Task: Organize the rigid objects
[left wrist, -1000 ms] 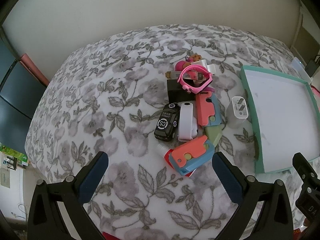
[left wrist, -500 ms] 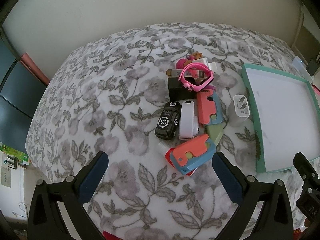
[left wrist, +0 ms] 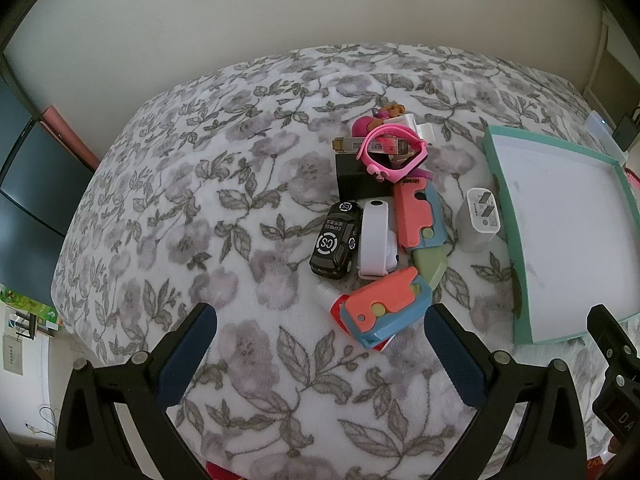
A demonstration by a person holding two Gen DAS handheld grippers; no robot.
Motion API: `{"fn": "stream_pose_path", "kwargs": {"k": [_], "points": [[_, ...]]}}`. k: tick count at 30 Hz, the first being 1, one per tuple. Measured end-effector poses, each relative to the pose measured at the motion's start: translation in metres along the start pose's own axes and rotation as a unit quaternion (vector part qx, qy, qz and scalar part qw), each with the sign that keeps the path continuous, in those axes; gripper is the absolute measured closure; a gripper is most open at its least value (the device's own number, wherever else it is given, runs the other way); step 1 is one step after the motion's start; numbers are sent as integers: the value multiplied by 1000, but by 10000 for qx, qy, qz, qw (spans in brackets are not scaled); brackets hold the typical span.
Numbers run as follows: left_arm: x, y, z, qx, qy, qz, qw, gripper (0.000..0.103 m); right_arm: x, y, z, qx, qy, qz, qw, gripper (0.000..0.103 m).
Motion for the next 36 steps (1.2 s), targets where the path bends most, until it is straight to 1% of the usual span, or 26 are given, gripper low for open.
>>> {"fn": "stream_pose_path", "kwargs": {"k": [29, 31, 32, 33, 36], "points": [[1, 0, -1, -12, -15, 10, 10000, 0, -1, 1, 0, 1, -17, 26, 10000, 0], [-1, 0, 5, -131, -186, -18, 9997, 0, -1, 1, 1, 1, -11, 25, 10000, 0], [-3, -1, 13, -164, -377, -45, 9991, 0, 0, 1, 1, 26, -10, 21, 10000, 0], [-4, -1, 19, -135, -500, -85, 9986, 0, -1, 0, 2, 74, -15, 16, 10000, 0], [-8, 3, 37, 71, -785, -127, 9968, 0, -1, -3, 14, 457, -147, 6, 9988, 0]]}}
Point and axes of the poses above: each gripper's, at about its wrist camera, not at the fingertips, and y roughly the way its jaws point, z to its left, x to its top, the point moved 1 cm from there along y, roughly the way its jaws point, and after that the axes turned 14 degrees about y, right-handed, at the moved point
